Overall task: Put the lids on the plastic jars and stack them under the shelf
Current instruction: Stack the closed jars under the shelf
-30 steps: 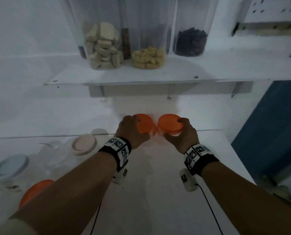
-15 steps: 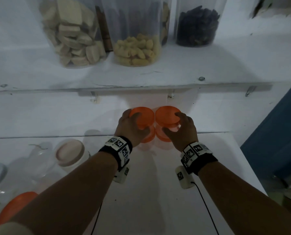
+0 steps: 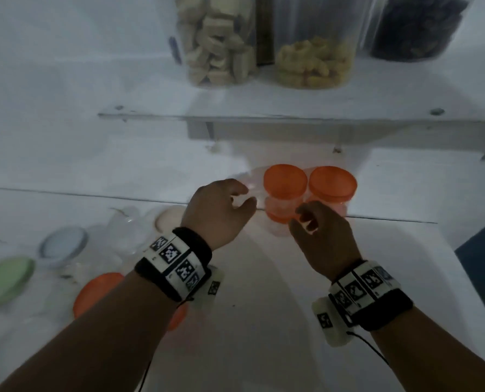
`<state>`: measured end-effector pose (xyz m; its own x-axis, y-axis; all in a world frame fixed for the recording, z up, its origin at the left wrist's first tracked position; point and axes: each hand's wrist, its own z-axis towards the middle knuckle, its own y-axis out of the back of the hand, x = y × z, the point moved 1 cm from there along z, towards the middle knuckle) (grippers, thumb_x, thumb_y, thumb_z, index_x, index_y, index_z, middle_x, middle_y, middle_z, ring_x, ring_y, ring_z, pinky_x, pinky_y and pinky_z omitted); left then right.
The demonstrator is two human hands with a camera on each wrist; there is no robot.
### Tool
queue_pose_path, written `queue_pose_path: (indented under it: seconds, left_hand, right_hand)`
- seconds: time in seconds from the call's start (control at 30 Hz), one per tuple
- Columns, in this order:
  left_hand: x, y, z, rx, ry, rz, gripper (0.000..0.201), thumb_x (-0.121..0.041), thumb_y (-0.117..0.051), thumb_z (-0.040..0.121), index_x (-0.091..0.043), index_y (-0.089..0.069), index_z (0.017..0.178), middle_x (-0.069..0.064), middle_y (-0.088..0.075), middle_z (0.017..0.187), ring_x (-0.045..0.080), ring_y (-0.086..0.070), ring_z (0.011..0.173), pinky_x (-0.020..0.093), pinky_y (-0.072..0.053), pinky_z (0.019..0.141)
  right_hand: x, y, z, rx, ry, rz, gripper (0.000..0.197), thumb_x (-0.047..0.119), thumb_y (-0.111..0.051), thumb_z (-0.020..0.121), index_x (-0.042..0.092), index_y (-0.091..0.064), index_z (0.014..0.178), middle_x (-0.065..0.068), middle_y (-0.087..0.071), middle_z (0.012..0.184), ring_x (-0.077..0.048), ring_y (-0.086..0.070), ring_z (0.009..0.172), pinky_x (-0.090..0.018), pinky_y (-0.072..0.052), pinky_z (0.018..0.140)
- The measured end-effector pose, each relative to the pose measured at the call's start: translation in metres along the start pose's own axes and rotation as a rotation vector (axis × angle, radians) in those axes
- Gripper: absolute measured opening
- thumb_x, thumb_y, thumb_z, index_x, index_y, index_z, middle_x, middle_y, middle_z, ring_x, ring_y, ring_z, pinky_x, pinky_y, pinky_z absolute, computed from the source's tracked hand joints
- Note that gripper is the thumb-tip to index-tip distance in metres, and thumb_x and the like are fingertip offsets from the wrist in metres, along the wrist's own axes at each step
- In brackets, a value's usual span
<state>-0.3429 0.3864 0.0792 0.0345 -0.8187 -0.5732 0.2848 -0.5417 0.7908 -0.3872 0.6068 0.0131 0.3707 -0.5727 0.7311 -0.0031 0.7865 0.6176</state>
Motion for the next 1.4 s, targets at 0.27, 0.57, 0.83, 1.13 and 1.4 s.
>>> queue_pose_path:
  seconds: [0.27,0.57,0.83,1.13,1.4]
  left_hand:
    - [0.145,0.122,-0.105,0.302,0.34,0.403,0.054,-0.049,-0.076,0.081,-0.026,-0.062,0.127,0.0,-0.064,0.124,0.018,-0.061,0.108,0.034,-0.05,0.091]
    - [0.21,0.093,-0.118,0.561,0.493,0.532,0.104,-0.082,-0.072,0.064,-0.017,-0.047,0.141,0.013,-0.054,0.138,0.031,-0.059,0.12,0.042,-0.053,0.097]
    - [0.21,0.095,-0.106,0.568,0.464,0.542,0.102,-0.068,-0.08,0.07,-0.012,-0.042,0.145,0.012,-0.057,0.14,0.03,-0.059,0.124,0.035,-0.053,0.092]
    - [0.081,0.155,-0.083,0.271,0.153,0.358,0.087,-0.073,-0.077,0.065,-0.027,-0.042,0.13,0.008,-0.043,0.123,0.033,-0.047,0.119,0.04,-0.045,0.093]
    - [-0.035,0.059,0.002,0.216,0.006,0.039,0.073,-0.067,-0.076,0.073,-0.029,-0.05,0.13,0.006,-0.045,0.126,0.025,-0.054,0.104,0.033,-0.044,0.082]
  right_hand:
    - [0.099,-0.126,-0.079,0.666,0.252,-0.065,0.063,0.058,-0.074,0.077,0.037,-0.053,0.132,0.005,-0.048,0.135,-0.011,-0.05,0.119,-0.031,-0.046,0.102]
    - [0.115,-0.193,-0.104,0.711,-0.007,-0.243,0.094,0.067,-0.082,0.061,0.039,-0.037,0.139,0.0,-0.033,0.151,-0.026,-0.045,0.134,-0.045,-0.045,0.109]
    - [0.123,-0.19,-0.119,0.591,-0.077,-0.16,0.091,0.054,-0.087,0.068,0.031,-0.039,0.141,-0.001,-0.043,0.142,-0.024,-0.047,0.129,-0.042,-0.047,0.105]
    - [0.11,-0.045,-0.099,0.173,-0.002,-0.026,0.092,0.056,-0.087,0.062,0.025,-0.048,0.139,0.004,-0.053,0.129,-0.012,-0.051,0.113,-0.026,-0.042,0.09]
    - [0.043,0.076,-0.021,-0.151,-0.169,-0.059,0.089,0.042,-0.092,0.07,0.02,-0.047,0.143,-0.009,-0.056,0.136,-0.028,-0.055,0.121,-0.031,-0.042,0.091]
